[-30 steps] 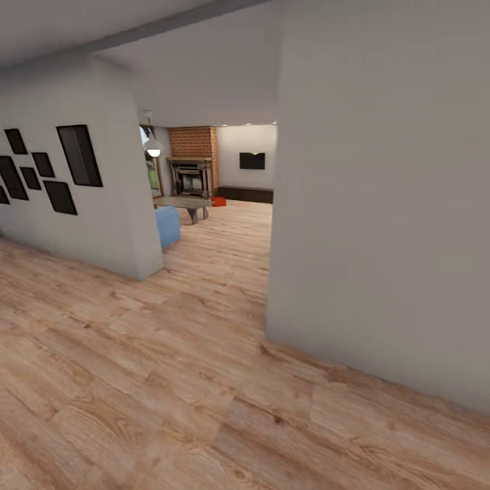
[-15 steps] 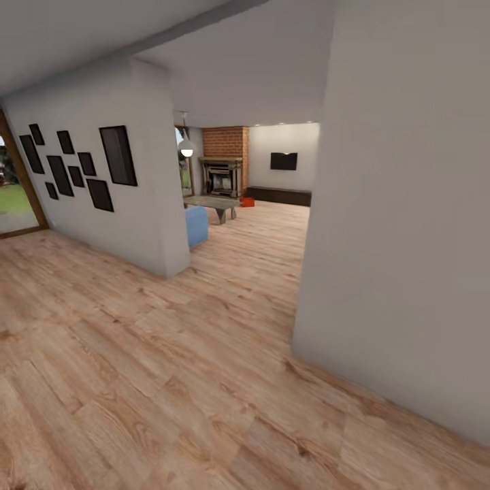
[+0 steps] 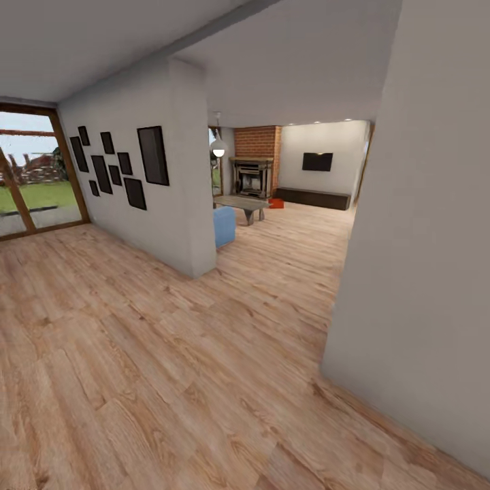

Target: Move the two storage containers from the living room to the garage. In the garage, place one container on the floor and stack the other container on top of it (either order is fine).

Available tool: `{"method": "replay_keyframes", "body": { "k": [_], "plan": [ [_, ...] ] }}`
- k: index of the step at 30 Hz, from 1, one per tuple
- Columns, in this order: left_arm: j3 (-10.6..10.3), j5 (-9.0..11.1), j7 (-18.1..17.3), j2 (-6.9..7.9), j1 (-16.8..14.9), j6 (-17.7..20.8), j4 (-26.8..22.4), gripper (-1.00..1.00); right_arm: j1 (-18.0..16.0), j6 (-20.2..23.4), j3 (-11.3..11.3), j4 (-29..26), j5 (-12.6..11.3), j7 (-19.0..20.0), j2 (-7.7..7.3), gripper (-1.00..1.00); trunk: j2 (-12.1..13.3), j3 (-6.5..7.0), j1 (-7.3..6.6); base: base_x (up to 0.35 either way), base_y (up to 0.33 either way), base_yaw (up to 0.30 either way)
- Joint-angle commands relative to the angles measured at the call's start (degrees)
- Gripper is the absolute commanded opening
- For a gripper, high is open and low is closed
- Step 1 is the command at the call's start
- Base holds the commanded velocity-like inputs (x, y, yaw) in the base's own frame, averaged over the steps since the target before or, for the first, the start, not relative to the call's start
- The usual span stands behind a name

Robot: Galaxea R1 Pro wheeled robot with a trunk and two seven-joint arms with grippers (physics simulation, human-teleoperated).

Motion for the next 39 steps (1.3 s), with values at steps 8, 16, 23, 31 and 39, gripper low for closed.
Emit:
{"method": "replay_keyframes", "body": {
  "k": [8,16,23,31,39],
  "plan": [
    [0.06,0.39,0.14,-0.02,-0.05,0.02,-0.01,1.0,-0.08,-0.31,0.56,0.16,-0.56,-0.02,0.04,1.0,-0.09,-0.11,0.06,0.323,0.0,0.272],
    [0.06,0.39,0.13,-0.02,-0.05,0.02,-0.01,1.0,-0.08,-0.31,0.53,0.16,-0.56,-0.01,0.04,1.0,-0.09,-0.11,0.06,0.323,0.0,0.252],
    [0.06,0.39,0.13,-0.02,-0.05,0.02,-0.01,1.0,-0.08,-0.31,0.54,0.16,-0.64,0.26,0.04,1.0,-0.09,-0.11,0.06,0.323,0.0,0.039],
    [0.06,0.39,0.13,-0.06,-0.05,0.02,-0.01,1.0,-0.08,-0.31,0.49,0.16,-0.64,0.38,0.04,1.0,-0.09,-0.11,0.06,0.323,0.0,0.003],
    [0.06,0.39,0.13,-0.1,-0.05,0.1,-0.01,1.0,-0.08,-0.31,0.52,0.16,-0.64,0.38,0.04,1.0,-0.09,-0.11,0.06,0.323,0.0,0.0]
  ]
}}
